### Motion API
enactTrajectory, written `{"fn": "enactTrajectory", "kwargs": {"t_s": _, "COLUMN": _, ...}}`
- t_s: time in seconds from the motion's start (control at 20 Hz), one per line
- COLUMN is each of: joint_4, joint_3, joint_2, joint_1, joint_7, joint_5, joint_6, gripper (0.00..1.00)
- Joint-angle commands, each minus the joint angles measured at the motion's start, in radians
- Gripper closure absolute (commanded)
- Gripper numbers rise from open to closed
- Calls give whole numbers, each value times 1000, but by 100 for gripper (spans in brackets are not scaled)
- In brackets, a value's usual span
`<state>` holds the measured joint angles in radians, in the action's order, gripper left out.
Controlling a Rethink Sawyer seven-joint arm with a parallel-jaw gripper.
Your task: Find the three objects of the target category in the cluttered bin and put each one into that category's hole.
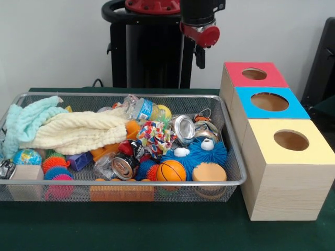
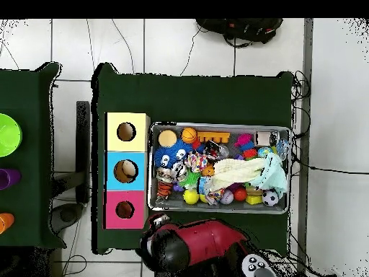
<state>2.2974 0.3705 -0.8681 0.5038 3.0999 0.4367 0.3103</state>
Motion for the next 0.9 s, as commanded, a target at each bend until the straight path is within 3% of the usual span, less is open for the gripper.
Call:
{"fn": "enactTrajectory", "kwargs": {"t_s": 0.05, "joint_4": -144, "joint_3": -20, "joint_2": 98, "joint_1": 38, "joint_7": -119, "joint_5": 92, "joint_6": -21, "gripper": 100}}
{"fn": "enactTrajectory", "kwargs": {"t_s": 0.45, "joint_4": -225, "joint_3": -55, "joint_2": 127, "joint_1": 4, "joint_7": -97, "joint_5": 118, "joint_6": 19, "gripper": 100}}
{"fn": "enactTrajectory", "kwargs": {"t_s": 0.9, "joint_4": -342, "joint_3": -62, "joint_2": 174, "joint_1": 16, "joint_7": -149, "joint_5": 128, "joint_6": 112, "gripper": 100}}
